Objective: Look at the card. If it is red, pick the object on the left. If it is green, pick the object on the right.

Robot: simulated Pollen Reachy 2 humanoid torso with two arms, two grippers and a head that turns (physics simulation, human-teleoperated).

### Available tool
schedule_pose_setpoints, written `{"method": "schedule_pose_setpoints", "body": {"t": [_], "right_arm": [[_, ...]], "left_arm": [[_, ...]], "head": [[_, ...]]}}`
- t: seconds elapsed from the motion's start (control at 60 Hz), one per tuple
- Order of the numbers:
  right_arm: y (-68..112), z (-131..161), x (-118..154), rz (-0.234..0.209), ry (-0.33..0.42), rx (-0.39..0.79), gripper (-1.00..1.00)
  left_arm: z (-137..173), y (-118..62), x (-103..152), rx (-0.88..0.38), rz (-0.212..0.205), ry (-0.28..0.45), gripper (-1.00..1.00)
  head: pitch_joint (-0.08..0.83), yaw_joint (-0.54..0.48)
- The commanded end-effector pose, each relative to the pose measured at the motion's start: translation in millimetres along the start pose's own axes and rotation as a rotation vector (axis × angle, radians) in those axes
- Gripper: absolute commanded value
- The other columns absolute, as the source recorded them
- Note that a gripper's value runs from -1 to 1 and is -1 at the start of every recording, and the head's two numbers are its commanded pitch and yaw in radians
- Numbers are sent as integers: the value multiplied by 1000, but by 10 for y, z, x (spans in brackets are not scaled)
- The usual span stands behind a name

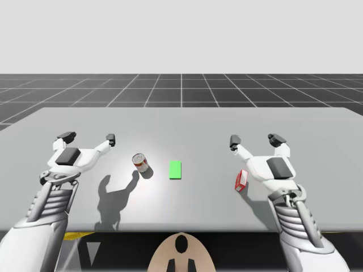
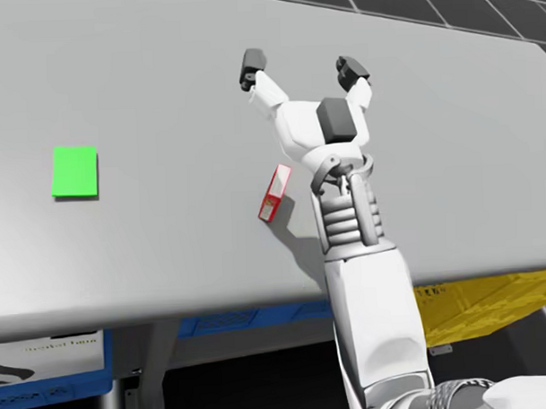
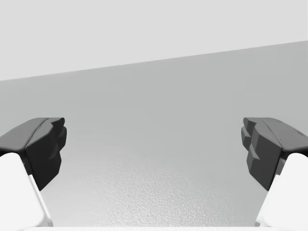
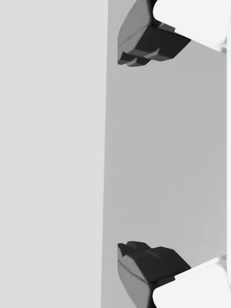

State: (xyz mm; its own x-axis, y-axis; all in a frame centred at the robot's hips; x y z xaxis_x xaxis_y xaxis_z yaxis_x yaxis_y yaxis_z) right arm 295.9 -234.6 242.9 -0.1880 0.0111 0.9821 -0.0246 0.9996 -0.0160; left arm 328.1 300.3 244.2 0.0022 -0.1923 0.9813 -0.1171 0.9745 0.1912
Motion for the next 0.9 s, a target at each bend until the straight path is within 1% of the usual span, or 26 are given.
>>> {"method": "schedule_pose_setpoints", "body": {"t": [0.017, 0.067, 0.083, 0.1, 0.133, 0.2, 0.267, 0.3, 0.433, 0.467, 0.5, 0.533, 0.583, 0.617, 0.667, 0.683, 0.733, 0.75, 0.883, 0.9], "right_arm": [[42, 140, 59, -3, 14, -26, -1000], [38, 210, 81, -7, 17, -22, -1000], [42, 231, 83, -1, 20, -25, -1000], [50, 298, 100, 31, 33, -42, -1000], [54, 364, 113, 48, 36, -38, -1000], [77, 494, 132, 40, 59, -44, -1000], [111, 599, 124, 39, 65, -47, -1000], [135, 666, 109, 32, 71, -50, -1000], [204, 893, -17, 43, 81, -25, -1000], [219, 942, -59, 30, 90, -15, -1000], [265, 1018, -131, 4, 131, -21, -1000], [286, 1061, -181, 11, 137, -12, -1000], [310, 1121, -245, -1, 159, -7, -1000], [313, 1162, -293, 2, 169, -5, -1000], [313, 1210, -355, -10, 188, -5, -1000], [316, 1248, -402, -19, 211, -3, -1000], [328, 1283, -457, -21, 226, -3, -1000], [342, 1315, -507, -26, 242, 4, -1000], [364, 1355, -654, -28, 276, -5, -1000], [362, 1349, -692, -40, 293, -19, -1000]], "left_arm": [[6, 11, -1, 3, 3, 1, -1000], [8, 12, -1, 3, 1, 1, -1000], [7, 13, 0, 3, 1, 1, -1000], [7, 16, 1, 4, 2, 1, -1000], [8, 18, 1, 5, 2, 1, -1000], [10, 22, -1, 8, 3, 3, -1000], [7, 27, -11, 12, 7, 6, -1000], [6, 29, -20, 15, 9, 10, -1000], [-23, 15, -72, 22, 6, 23, -1000], [-34, 7, -90, 24, 3, 26, -1000], [-44, -9, -116, 24, -3, 33, -1000], [-56, -16, -131, 24, -6, 38, -1000], [-68, -20, -145, 24, -9, 41, -1000], [-76, -21, -153, 24, -9, 43, -1000], [-82, -21, -160, 25, -9, 45, -1000], [-82, -22, -162, 26, -9, 45, -1000], [-93, -15, -167, 27, -10, 45, -1000], [-94, -15, -167, 27, -10, 45, -1000], [-97, -11, -169, 28, -10, 44, -1000], [-97, -11, -169, 28, -9, 45, -1000]], "head": [[776, -384], [773, -383], [772, -383], [768, -384], [767, -386], [766, -386], [764, -385], [762, -383], [760, -377], [761, -377], [762, -376], [764, -376], [764, -375], [763, -375], [763, -374], [762, -374], [763, -375], [763, -376], [762, -373], [761, -372]]}}
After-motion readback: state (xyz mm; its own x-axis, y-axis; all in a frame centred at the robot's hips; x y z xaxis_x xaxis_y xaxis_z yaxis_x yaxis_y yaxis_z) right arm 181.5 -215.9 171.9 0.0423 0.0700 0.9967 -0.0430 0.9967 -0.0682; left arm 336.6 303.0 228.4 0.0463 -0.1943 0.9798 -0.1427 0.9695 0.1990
